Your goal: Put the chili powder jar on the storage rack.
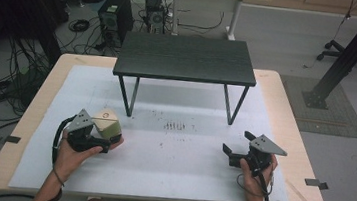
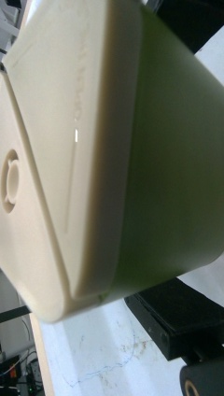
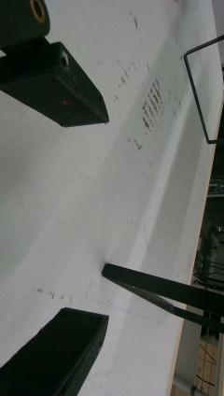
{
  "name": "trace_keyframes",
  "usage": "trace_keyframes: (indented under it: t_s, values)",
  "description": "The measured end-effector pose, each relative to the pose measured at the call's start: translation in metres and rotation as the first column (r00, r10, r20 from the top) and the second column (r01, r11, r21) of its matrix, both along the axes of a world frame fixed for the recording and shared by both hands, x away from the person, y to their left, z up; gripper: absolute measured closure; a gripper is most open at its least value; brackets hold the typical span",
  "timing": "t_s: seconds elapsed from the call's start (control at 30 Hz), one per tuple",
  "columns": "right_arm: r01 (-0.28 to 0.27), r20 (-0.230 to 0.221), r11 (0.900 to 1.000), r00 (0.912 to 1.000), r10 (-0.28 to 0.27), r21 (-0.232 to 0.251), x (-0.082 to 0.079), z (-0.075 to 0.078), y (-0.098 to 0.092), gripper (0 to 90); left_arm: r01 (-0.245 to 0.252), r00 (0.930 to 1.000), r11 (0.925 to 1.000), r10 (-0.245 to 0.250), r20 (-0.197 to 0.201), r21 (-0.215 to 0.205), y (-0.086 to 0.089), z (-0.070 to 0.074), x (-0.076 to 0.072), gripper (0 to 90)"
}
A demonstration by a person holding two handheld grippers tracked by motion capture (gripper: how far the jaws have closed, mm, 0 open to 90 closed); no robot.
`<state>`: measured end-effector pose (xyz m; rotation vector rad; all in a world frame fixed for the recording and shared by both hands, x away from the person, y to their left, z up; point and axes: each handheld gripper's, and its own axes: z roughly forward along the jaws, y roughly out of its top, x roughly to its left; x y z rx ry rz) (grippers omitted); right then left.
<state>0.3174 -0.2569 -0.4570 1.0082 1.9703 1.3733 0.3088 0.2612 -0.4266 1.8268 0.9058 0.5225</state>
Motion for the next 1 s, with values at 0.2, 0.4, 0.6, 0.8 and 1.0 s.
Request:
trace_keyframes:
  t_s: [0.2,0.4,0.6,0.8,1.0]
  values:
    - [0.001,0.000,1.000,1.0000,-0.001,0.000,0.0001,0.0000,0.0000,4.5,0.000,1.0000,1.0000,0.000,0.001,0.000,-0.0007,0.0002,0.0008,2.6]
    - [-0.005,-0.002,1.000,1.0000,0.005,-0.008,0.0003,-0.0001,0.0010,4.5,0.003,1.0000,1.0000,-0.003,0.002,0.005,-0.0022,0.0006,0.0015,2.6]
    - [-0.004,-0.002,1.000,1.0000,0.004,-0.007,0.0002,0.0000,0.0008,4.5,0.000,1.0000,1.0000,0.000,0.006,0.004,-0.0027,0.0011,0.0022,2.6]
    - [-0.003,-0.001,1.000,1.0000,0.003,-0.007,0.0000,0.0001,0.0007,4.5,0.002,1.0000,1.0000,-0.002,0.008,0.004,-0.0030,0.0019,0.0027,2.6]
    - [-0.005,-0.001,1.000,1.0000,0.005,-0.010,0.0001,0.0000,0.0010,4.5,0.007,1.0000,0.9999,-0.007,0.004,0.008,-0.0041,0.0011,0.0024,2.6]
